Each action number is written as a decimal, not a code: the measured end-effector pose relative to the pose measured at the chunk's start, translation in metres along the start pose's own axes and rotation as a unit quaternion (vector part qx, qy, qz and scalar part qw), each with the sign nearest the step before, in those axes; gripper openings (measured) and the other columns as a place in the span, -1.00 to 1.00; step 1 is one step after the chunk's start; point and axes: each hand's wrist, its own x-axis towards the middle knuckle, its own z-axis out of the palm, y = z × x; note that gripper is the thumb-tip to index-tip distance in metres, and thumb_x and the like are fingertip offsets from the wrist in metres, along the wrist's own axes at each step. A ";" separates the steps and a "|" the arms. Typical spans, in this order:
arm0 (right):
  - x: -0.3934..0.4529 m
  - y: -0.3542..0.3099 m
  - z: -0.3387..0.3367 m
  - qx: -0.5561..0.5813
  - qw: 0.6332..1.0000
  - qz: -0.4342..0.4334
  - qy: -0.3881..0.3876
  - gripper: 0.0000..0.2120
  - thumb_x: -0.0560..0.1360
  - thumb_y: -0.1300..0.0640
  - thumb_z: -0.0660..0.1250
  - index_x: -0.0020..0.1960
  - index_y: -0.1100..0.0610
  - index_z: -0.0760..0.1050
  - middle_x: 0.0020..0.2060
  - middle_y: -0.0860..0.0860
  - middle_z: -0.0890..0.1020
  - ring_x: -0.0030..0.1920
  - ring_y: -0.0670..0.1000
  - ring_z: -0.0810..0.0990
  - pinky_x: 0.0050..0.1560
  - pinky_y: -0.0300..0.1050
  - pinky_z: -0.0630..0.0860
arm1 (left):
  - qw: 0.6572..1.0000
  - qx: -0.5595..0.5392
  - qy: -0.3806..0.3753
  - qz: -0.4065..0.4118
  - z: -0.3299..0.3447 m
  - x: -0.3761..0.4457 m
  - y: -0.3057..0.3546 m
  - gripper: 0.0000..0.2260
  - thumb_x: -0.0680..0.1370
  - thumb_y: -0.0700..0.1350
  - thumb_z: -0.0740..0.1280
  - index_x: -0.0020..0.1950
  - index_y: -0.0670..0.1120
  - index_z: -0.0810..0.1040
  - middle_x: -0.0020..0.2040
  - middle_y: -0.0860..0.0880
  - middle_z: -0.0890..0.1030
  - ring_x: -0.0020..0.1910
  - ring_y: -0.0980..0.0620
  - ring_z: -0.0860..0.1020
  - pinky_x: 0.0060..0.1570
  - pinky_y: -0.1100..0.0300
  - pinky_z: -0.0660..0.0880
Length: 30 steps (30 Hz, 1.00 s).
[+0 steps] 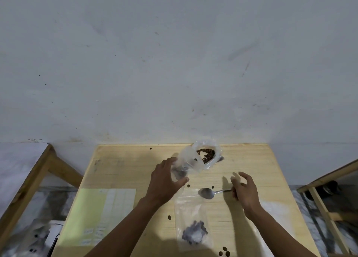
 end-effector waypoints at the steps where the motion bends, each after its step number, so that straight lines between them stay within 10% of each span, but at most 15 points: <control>1: -0.005 -0.010 0.006 -0.002 0.999 -0.028 -0.028 -0.70 0.57 0.08 0.35 0.27 0.14 0.47 -0.35 0.10 0.59 -0.41 0.00 0.51 -0.38 -0.18 0.46 | 1.000 0.000 0.002 0.005 0.001 0.001 0.003 -0.35 0.36 0.15 0.52 0.37 0.03 0.38 0.23 0.07 0.52 0.20 0.03 0.46 0.21 0.10 0.41; 5: -0.029 -0.056 0.032 -0.026 0.976 -0.138 -0.167 -0.72 0.48 -0.03 0.43 0.17 0.00 0.60 -0.17 -0.03 0.64 -0.16 -0.11 0.59 -0.12 -0.25 0.52 | 0.999 0.009 0.010 0.048 0.008 0.004 0.019 -0.33 0.37 0.15 0.52 0.40 -0.01 0.37 0.27 0.05 0.53 0.21 0.02 0.47 0.21 0.13 0.40; 11: -0.031 -0.081 0.045 -0.027 0.972 -0.225 -0.068 -0.89 0.50 0.03 0.44 -0.02 0.05 0.64 -0.19 -0.05 0.68 -0.20 -0.12 0.56 -0.09 -0.18 0.51 | 0.998 -0.053 0.009 0.045 0.003 0.011 0.033 -0.39 0.39 0.25 0.42 0.35 0.01 0.41 0.24 0.09 0.55 0.19 0.08 0.50 0.22 0.11 0.45; 18: -0.030 -0.097 0.038 -0.028 0.969 -0.223 -0.104 -0.92 0.51 0.18 0.41 -0.14 0.09 0.66 -0.19 -0.06 0.71 -0.16 -0.03 0.60 -0.08 -0.15 0.50 | 0.994 -0.069 0.062 0.062 -0.017 0.020 0.032 -0.88 0.53 -0.22 0.38 0.04 -0.07 0.62 -0.05 0.14 0.65 -0.10 0.31 0.56 -0.06 0.48 0.41; 30: -0.031 -0.117 0.024 -0.184 0.923 -0.322 -0.105 -0.92 0.56 0.16 0.36 -0.12 0.06 0.57 -0.16 -0.12 0.64 -0.14 -0.20 0.53 -0.21 -0.40 0.38 | 0.988 -0.129 0.036 0.078 -0.038 0.020 0.048 -0.88 0.48 -0.14 0.47 -0.04 0.02 0.59 -0.21 0.16 0.62 -0.17 0.18 0.56 -0.11 0.47 0.41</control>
